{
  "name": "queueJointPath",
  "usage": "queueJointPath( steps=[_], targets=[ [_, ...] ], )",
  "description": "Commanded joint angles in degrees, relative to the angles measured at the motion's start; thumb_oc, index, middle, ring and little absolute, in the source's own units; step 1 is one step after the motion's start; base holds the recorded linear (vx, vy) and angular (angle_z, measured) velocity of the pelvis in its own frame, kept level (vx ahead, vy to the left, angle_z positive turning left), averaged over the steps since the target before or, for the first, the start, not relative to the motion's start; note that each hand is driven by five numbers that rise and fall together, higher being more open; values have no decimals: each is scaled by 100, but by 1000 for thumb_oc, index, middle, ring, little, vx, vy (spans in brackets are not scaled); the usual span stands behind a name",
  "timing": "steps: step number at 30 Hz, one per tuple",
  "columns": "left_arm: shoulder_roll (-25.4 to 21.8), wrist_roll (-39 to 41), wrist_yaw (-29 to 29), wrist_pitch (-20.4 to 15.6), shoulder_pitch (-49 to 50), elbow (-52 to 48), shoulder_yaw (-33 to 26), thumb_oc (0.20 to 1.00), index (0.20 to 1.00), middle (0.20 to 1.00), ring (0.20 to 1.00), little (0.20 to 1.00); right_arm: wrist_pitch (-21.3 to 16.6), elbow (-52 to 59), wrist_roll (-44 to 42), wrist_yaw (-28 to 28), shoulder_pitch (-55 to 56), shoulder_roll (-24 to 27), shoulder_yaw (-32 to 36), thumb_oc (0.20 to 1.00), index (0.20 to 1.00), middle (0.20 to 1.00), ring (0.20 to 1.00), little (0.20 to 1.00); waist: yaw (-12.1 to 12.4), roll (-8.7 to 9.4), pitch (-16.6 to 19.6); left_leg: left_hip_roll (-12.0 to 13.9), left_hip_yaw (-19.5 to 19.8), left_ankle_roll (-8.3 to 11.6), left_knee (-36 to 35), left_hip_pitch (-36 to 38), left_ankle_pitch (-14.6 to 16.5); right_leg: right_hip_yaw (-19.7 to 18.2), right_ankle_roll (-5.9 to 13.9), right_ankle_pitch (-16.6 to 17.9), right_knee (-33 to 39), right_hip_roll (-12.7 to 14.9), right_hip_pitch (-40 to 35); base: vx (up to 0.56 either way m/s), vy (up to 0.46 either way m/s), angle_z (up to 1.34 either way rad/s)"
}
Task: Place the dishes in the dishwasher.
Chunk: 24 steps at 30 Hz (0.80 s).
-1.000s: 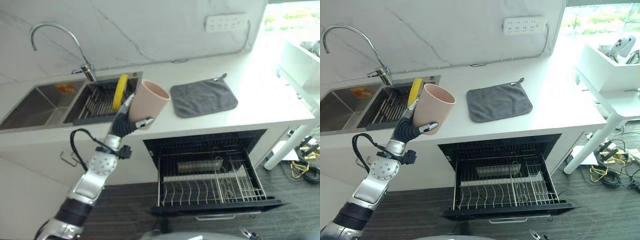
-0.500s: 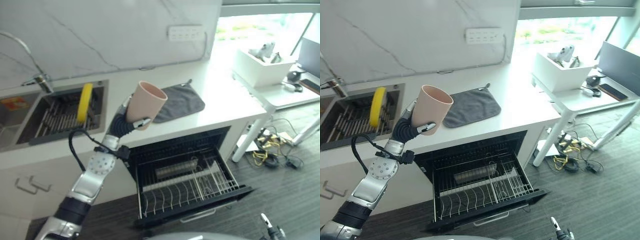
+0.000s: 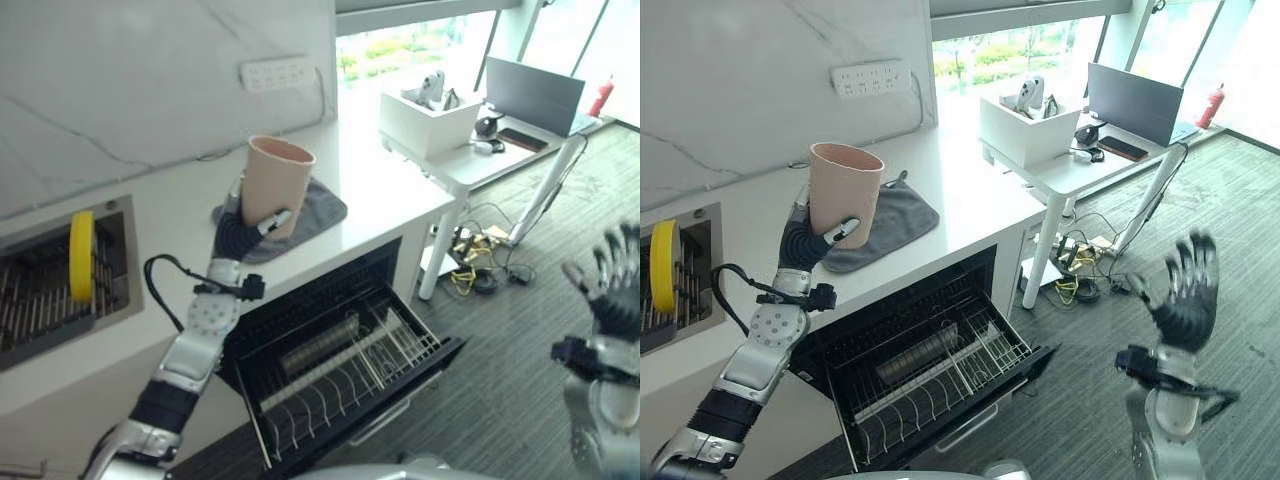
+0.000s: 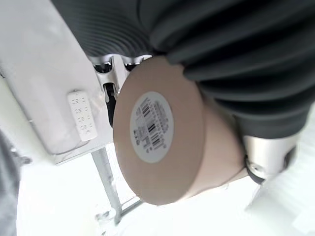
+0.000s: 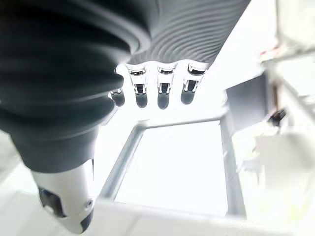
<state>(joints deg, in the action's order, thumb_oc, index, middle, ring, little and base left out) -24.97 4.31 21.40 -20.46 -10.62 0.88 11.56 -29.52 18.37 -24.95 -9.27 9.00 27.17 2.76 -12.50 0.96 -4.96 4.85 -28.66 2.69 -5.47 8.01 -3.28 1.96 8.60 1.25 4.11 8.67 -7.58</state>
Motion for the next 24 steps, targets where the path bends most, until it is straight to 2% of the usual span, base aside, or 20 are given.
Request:
queueJointPath(
  steps=[1,2,5,7,10,15,18,21,24],
  targets=[
    [-290,-567,572,-607,-435,73,-16,200,200,200,200,200,24,-670,-597,908,-200,-169,120,1000,1000,1000,1000,1000,213,62,80,-197,533,-193,207,313,701,721,107,57,-177,-2,295,24,-13,16],
    [-269,-1025,1080,-717,-395,15,131,200,200,200,200,200,455,-344,-788,1270,-504,-109,-317,1000,1000,1000,1000,1000,394,90,121,-205,655,-174,209,277,696,778,64,18,-151,-12,225,26,-14,21],
    [-237,-1261,1369,-734,-390,-14,207,200,200,200,200,200,670,-268,-939,1379,-698,-139,-576,1000,1000,1000,1000,1000,512,108,133,-211,751,-163,199,279,694,827,48,-3,-141,-15,172,23,-12,33],
    [-173,-1475,1723,-707,-422,-9,321,200,200,200,200,200,887,-223,-879,1260,-1006,-177,-914,1000,1000,1000,1000,1000,657,128,146,-219,882,-149,168,289,676,855,20,-16,-110,-31,99,39,-17,18],
    [-141,-1529,1884,-733,-468,20,397,200,200,200,200,200,1257,-190,-1258,1272,-1165,-236,-1099,1000,1000,1000,1000,1000,737,145,144,-229,980,-143,141,298,671,864,6,-23,-86,-44,55,29,-12,30],
    [15,-1729,2317,-593,-679,137,731,200,200,200,200,200,1590,-310,-827,689,-1829,-265,-1521,1000,1000,1000,1000,1000,995,194,182,-236,1273,-112,74,278,673,896,-27,-27,8,-86,-53,17,-13,31],
    [111,-1808,2425,-495,-814,295,907,200,200,200,200,200,2084,-391,-534,358,-2565,-235,-1694,1000,1000,1000,1000,1000,1186,221,155,-237,1447,-79,49,263,675,971,-37,-41,11,-83,-108,-15,-19,33],
    [161,-1920,2558,-302,-891,398,1006,200,200,200,200,200,2289,-276,-364,200,-2804,-318,-1859,1000,1000,1000,1000,1000,1252,218,163,-249,1492,-80,47,259,696,1028,-32,-50,11,-59,-144,3,-6,20],
    [199,-2005,2553,-305,-925,491,1062,200,200,200,200,200,2445,-257,-169,159,-2941,-367,-1946,1000,1000,1000,1000,1000,1283,216,161,-253,1519,-80,47,258,704,1046,-31,-56,10,-49,-159,11,0,8]
  ],
)
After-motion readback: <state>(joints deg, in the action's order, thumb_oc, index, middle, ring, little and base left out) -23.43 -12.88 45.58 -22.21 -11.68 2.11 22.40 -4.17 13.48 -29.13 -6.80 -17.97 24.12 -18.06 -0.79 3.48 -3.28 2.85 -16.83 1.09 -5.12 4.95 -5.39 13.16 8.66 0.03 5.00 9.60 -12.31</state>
